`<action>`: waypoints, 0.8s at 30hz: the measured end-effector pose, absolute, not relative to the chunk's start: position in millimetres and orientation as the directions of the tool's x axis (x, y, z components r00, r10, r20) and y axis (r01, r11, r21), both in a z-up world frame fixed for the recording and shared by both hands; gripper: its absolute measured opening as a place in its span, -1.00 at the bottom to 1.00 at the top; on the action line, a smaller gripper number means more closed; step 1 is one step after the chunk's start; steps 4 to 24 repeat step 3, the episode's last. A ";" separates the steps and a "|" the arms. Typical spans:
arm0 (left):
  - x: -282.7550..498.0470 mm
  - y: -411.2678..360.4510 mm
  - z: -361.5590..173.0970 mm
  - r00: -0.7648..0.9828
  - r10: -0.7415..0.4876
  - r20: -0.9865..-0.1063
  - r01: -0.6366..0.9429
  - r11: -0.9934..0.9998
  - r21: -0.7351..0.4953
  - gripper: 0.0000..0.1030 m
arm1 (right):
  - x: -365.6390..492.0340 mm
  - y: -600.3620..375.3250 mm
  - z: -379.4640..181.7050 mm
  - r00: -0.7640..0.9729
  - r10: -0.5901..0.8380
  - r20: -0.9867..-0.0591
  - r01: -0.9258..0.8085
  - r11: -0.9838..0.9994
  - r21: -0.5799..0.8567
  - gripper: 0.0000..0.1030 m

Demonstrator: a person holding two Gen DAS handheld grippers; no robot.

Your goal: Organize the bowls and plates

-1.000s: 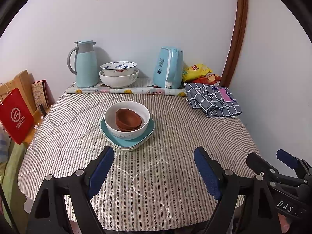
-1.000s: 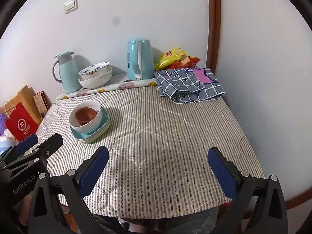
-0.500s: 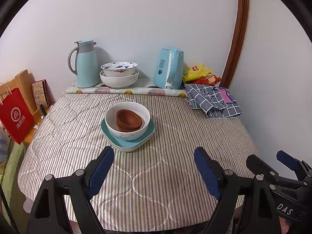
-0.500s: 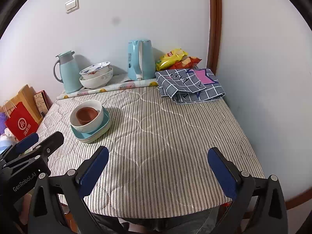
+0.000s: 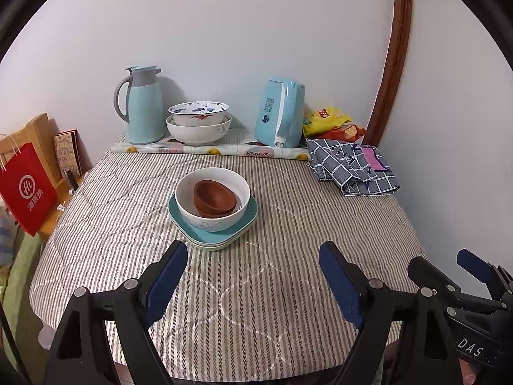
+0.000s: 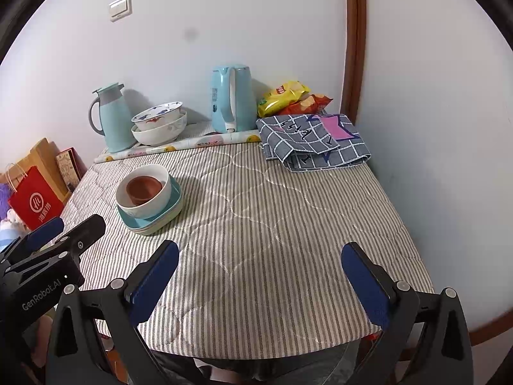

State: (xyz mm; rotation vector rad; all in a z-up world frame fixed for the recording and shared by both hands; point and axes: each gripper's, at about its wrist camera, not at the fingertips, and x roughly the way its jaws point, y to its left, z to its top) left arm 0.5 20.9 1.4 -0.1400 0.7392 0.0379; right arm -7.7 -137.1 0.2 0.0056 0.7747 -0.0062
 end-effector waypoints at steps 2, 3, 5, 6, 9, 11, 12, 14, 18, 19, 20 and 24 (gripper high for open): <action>0.6 20.9 1.2 0.740 -0.016 -0.673 -0.082 0.990 -0.113 0.62 | -7.9 -136.9 0.4 0.716 -0.003 -0.699 0.006 1.000 0.002 0.95; 0.8 20.8 1.1 0.739 -0.019 -0.673 -0.078 0.990 -0.114 0.62 | -8.1 -136.8 0.4 0.716 -0.003 -0.698 0.004 1.000 0.001 0.95; 0.8 20.8 1.1 0.739 -0.019 -0.673 -0.078 0.990 -0.114 0.62 | -8.1 -136.8 0.4 0.716 -0.003 -0.698 0.004 1.000 0.001 0.95; 0.8 20.8 1.1 0.739 -0.019 -0.673 -0.078 0.990 -0.114 0.62 | -8.1 -136.8 0.4 0.716 -0.003 -0.698 0.004 1.000 0.001 0.95; 0.8 20.8 1.1 0.739 -0.019 -0.673 -0.078 0.990 -0.114 0.62 | -8.1 -136.8 0.4 0.716 -0.003 -0.698 0.004 1.000 0.001 0.95; 0.8 20.8 1.1 0.739 -0.019 -0.673 -0.078 0.990 -0.114 0.62 | -8.1 -136.8 0.4 0.716 -0.003 -0.698 0.004 1.000 0.001 0.95; 0.8 20.8 1.1 0.739 -0.019 -0.673 -0.078 0.990 -0.114 0.62 | -8.1 -136.8 0.4 0.716 -0.003 -0.698 0.004 1.000 0.001 0.95; 0.8 20.8 1.1 0.739 -0.019 -0.673 -0.078 0.990 -0.114 0.62 | -8.1 -136.8 0.4 0.716 -0.003 -0.698 0.004 1.000 0.001 0.95; 0.8 20.8 1.1 0.739 -0.019 -0.673 -0.078 0.990 -0.114 0.62 | -8.1 -136.8 0.4 0.716 -0.003 -0.698 0.004 1.000 0.001 0.95; 0.8 20.8 1.1 0.739 -0.019 -0.673 -0.078 0.990 -0.114 0.62 | -8.1 -136.8 0.4 0.716 -0.003 -0.698 0.004 1.000 0.001 0.95; 0.8 20.8 1.1 0.739 -0.019 -0.673 -0.078 0.990 -0.114 0.62 | -8.1 -136.8 0.4 0.716 -0.003 -0.698 0.004 1.000 0.001 0.95; 0.8 20.8 1.1 0.739 -0.019 -0.673 -0.078 0.990 -0.114 0.62 | -8.1 -136.8 0.4 0.716 -0.003 -0.698 0.004 1.000 0.001 0.95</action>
